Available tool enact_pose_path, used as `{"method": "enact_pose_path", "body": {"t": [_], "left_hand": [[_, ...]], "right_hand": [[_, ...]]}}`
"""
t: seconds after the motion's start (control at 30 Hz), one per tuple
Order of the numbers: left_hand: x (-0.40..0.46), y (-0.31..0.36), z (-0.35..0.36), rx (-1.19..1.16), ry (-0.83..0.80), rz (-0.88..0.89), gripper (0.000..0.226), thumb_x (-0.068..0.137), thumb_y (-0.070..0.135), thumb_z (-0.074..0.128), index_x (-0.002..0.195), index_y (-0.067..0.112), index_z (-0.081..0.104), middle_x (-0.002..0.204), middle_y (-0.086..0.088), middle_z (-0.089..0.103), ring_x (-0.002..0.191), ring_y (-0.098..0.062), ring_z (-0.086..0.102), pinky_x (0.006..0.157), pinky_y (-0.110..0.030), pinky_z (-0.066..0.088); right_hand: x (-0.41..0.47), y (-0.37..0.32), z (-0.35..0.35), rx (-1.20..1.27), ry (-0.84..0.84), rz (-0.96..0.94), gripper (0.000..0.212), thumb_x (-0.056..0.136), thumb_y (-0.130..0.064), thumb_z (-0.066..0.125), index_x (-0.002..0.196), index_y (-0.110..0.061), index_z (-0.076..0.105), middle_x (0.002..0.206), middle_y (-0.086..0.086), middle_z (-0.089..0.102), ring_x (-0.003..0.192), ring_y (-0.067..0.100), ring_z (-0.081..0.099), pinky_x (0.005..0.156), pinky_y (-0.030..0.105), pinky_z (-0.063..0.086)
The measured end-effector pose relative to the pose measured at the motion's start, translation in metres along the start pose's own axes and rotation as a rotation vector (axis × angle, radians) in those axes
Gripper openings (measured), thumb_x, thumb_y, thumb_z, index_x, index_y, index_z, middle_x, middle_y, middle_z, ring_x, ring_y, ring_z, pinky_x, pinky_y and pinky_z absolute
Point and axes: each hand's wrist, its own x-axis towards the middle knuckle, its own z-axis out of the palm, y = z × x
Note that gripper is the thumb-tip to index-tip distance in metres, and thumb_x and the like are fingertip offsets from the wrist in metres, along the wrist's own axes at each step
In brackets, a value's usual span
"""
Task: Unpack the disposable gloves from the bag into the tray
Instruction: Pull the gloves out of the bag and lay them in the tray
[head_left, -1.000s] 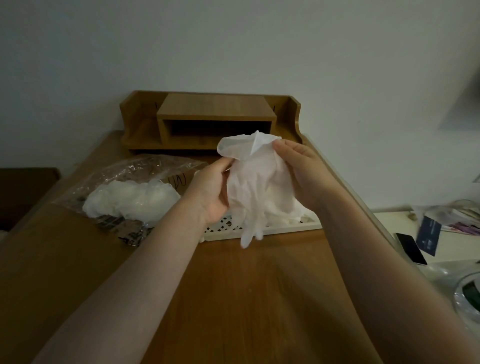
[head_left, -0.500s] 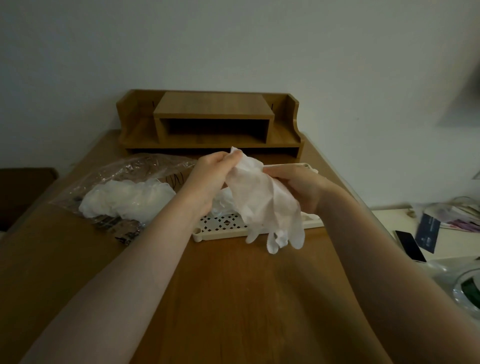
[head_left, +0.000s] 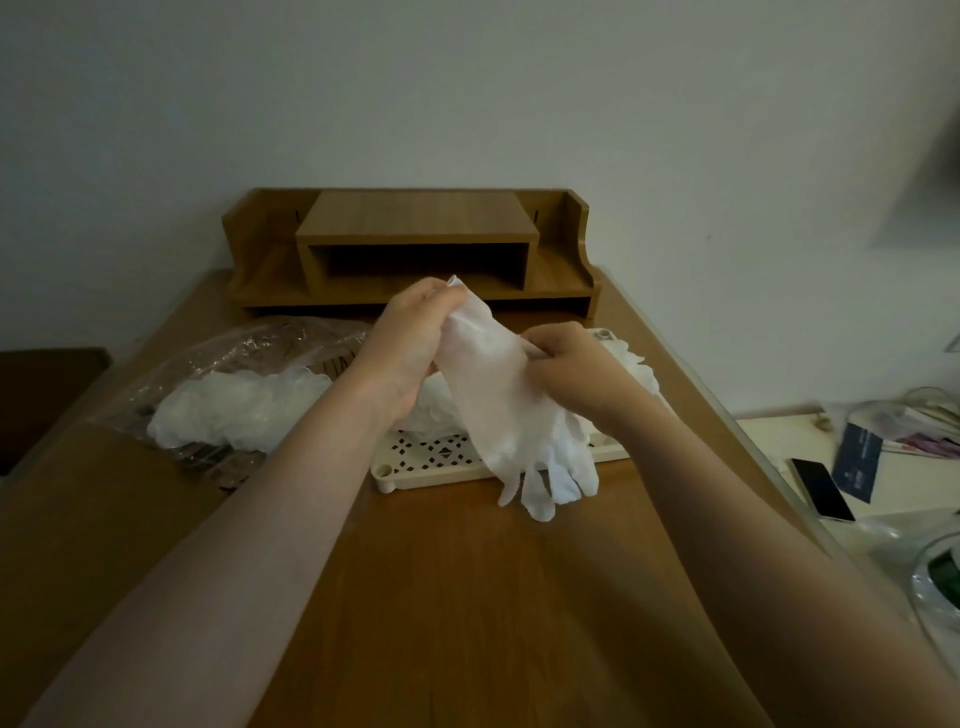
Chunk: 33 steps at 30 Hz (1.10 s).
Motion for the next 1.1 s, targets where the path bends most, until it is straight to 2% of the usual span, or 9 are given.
{"method": "enact_pose_path", "body": {"t": [0.13,0.33,0.4,0.5,0.6,0.73,0.93,1.03,1.1], "left_hand": [[0.006,-0.003,0.0,-0.095,0.003,-0.043,0.021,0.095,0.027,0.05,0.081,0.018,0.062,0.084,-0.001,0.061,0.085,-0.016,0.061,0.08,-0.034,0.051],[0.031,-0.011,0.002,-0.156,-0.004,-0.159,0.021,0.096,0.031,0.05,0.094,0.013,0.062,0.091,-0.004,0.065,0.085,-0.017,0.065,0.081,-0.035,0.053],[0.044,-0.013,0.005,-0.063,0.008,-0.109,0.023,0.095,0.033,0.052,0.092,0.013,0.062,0.086,-0.003,0.064,0.082,-0.018,0.063,0.082,-0.037,0.051],[0.063,-0.008,0.009,0.112,0.014,0.014,0.022,0.095,0.032,0.054,0.092,0.012,0.062,0.087,-0.003,0.061,0.082,-0.017,0.059,0.078,-0.033,0.048],[0.076,0.0,0.011,0.162,0.024,0.142,0.014,0.093,0.026,0.056,0.082,0.018,0.059,0.088,0.003,0.059,0.082,-0.01,0.057,0.072,-0.02,0.046],[0.074,-0.013,-0.003,0.188,-0.174,0.157,0.006,0.091,0.011,0.058,0.088,0.017,0.059,0.104,0.011,0.062,0.089,-0.001,0.062,0.075,-0.019,0.05],[0.058,-0.043,-0.025,0.904,-0.54,0.22,0.028,0.085,0.007,0.064,0.065,0.017,0.047,0.11,0.016,0.06,0.111,-0.002,0.052,0.085,-0.02,0.041],[0.052,-0.051,-0.028,1.062,-0.557,0.432,0.041,0.084,-0.007,0.05,0.058,0.022,0.036,0.115,0.006,0.063,0.113,-0.009,0.052,0.097,-0.029,0.039],[0.049,-0.055,-0.029,1.221,-0.532,0.57,0.046,0.083,-0.01,0.045,0.057,0.025,0.03,0.118,0.005,0.064,0.115,-0.005,0.049,0.111,-0.024,0.02]], "right_hand": [[0.005,0.014,-0.012,0.077,0.081,0.119,0.032,0.091,0.0,0.037,0.081,-0.017,0.062,0.079,0.003,0.057,0.077,0.017,0.054,0.062,0.024,0.044],[0.027,0.042,-0.034,0.106,0.183,0.123,0.029,0.099,-0.023,0.039,0.101,-0.007,0.064,0.083,0.009,0.059,0.072,0.017,0.052,0.065,0.027,0.042],[0.043,0.049,-0.042,0.059,0.252,0.085,0.036,0.098,-0.029,0.045,0.099,0.002,0.063,0.08,0.018,0.056,0.07,0.02,0.05,0.065,0.028,0.04],[0.067,0.052,-0.057,-0.029,0.415,-0.032,0.023,0.097,-0.029,0.049,0.092,-0.011,0.062,0.084,0.0,0.058,0.077,0.015,0.053,0.062,0.019,0.039],[0.084,0.051,-0.067,-0.128,0.509,-0.182,0.017,0.098,-0.02,0.046,0.107,-0.014,0.059,0.097,-0.004,0.057,0.09,0.017,0.053,0.075,0.025,0.043],[0.076,0.068,-0.064,-0.377,0.33,-0.283,0.018,0.094,-0.013,0.051,0.109,-0.014,0.061,0.097,-0.002,0.055,0.098,0.02,0.048,0.085,0.034,0.039],[0.034,0.087,-0.046,-0.415,-0.017,-0.203,0.023,0.093,-0.016,0.053,0.11,-0.023,0.066,0.115,-0.009,0.054,0.117,0.011,0.037,0.102,0.035,0.021],[0.023,0.084,-0.041,-0.412,-0.176,-0.174,0.031,0.091,-0.023,0.048,0.117,-0.018,0.065,0.128,-0.002,0.055,0.126,0.015,0.038,0.112,0.039,0.017],[0.02,0.081,-0.038,-0.318,-0.267,-0.107,0.042,0.094,-0.04,0.042,0.118,-0.015,0.065,0.133,-0.001,0.054,0.125,0.016,0.043,0.114,0.04,0.024]]}}
